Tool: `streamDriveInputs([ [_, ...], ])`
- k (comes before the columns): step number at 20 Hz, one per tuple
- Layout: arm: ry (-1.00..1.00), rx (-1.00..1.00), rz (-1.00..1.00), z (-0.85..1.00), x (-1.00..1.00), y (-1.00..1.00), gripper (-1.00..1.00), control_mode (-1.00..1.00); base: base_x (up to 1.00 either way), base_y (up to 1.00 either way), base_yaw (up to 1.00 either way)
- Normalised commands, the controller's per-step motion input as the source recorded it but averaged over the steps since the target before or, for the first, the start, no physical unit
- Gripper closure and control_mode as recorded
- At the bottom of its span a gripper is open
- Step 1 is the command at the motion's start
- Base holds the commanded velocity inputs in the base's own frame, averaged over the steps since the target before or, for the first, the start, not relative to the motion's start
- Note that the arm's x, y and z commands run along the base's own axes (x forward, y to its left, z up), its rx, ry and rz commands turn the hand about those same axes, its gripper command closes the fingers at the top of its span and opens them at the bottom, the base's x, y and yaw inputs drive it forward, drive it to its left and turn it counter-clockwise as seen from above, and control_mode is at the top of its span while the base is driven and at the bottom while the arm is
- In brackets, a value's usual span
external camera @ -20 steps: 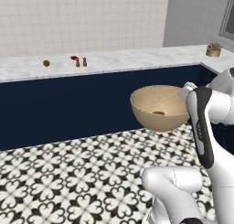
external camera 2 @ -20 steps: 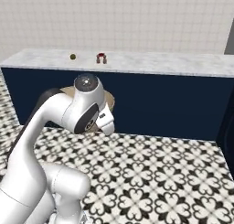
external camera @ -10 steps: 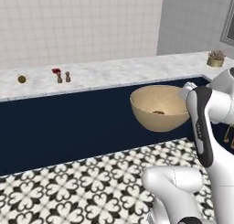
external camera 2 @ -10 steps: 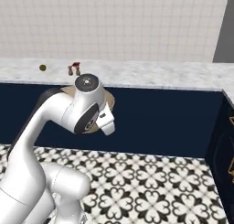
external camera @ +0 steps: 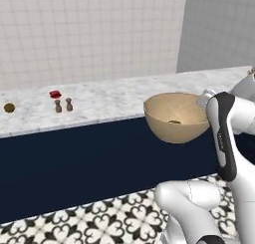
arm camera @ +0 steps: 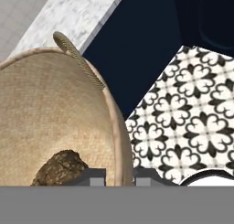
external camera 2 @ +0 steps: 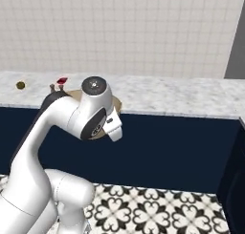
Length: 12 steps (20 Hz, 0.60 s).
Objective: Open the cabinet, pick up the bread from the cabinet and place it in the basket. Then move the basket to the dining counter.
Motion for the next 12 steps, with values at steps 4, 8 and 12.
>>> streamDriveInputs([
  [4, 0.0, 0.0, 0.0, 0.0, 0.0, 0.0, 1.0, 1.0, 1.0, 0.11, 0.07],
  [8, 0.0, 0.0, 0.0, 0.0, 0.0, 0.0, 1.0, 1.0, 1.0, 0.01, 0.08],
  [12, 0.0, 0.0, 0.0, 0.0, 0.0, 0.0, 1.0, 1.0, 1.0, 0.0, 0.14],
])
